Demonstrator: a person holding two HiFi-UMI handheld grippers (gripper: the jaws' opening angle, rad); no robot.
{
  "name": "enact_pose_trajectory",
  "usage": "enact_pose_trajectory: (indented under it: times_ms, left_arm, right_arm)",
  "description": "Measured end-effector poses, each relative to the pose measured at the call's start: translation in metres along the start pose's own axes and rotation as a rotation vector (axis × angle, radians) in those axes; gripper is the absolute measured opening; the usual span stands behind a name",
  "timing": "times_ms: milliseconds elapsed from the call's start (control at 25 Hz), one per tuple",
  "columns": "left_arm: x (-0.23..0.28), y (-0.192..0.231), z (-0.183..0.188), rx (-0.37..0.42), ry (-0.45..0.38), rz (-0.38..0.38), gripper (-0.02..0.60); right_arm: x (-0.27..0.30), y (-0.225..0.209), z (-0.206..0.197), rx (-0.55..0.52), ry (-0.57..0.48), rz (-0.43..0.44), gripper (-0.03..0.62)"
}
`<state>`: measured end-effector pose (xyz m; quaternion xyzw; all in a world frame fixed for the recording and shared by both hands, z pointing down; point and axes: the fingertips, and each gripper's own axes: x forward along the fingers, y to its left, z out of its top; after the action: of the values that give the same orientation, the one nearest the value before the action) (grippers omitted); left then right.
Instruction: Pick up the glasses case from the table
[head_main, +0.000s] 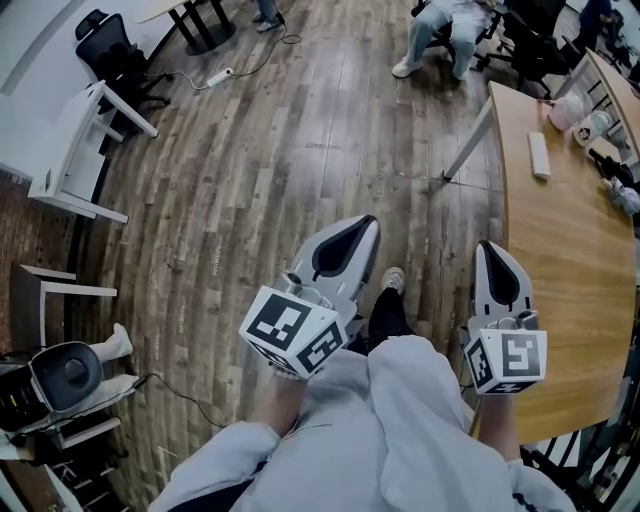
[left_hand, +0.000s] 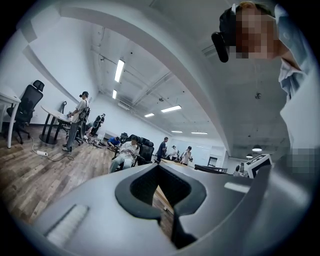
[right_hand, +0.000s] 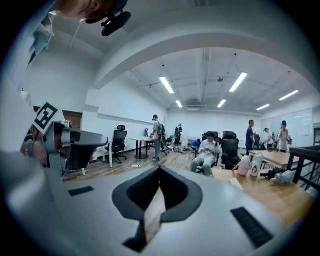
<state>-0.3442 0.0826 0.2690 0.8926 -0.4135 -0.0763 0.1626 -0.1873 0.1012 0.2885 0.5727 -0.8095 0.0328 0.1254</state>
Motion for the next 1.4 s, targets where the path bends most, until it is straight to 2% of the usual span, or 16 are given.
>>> enact_pose_trajectory:
  times_ms: [360,800,1160,1400]
  left_arm:
    - [0.090,0.017,0.025,0.049,0.007,-0.027,0.003]
    - [0.220,0.032,0.030,0.056,0.038,-0.061,0.003]
    - [0.297,0.024,0.020,0.060,0.083,-0.126,0.003]
    - [0.326,0.010,0.013,0.064,0.105,-0.178,0.003]
  right_arm:
    - [0.068,-0.064,0.019,0.046,-0.050,-0.015,0.000]
    - [0.144,-0.166,0.026,0.045,-0.044,-0.049,0.000]
    - [0.162,-0.231,0.020,0.058,-0.022,-0.118,0.000]
    - [0.157,-0.264,0.013,0.074,-0.017,-0.186,0.000]
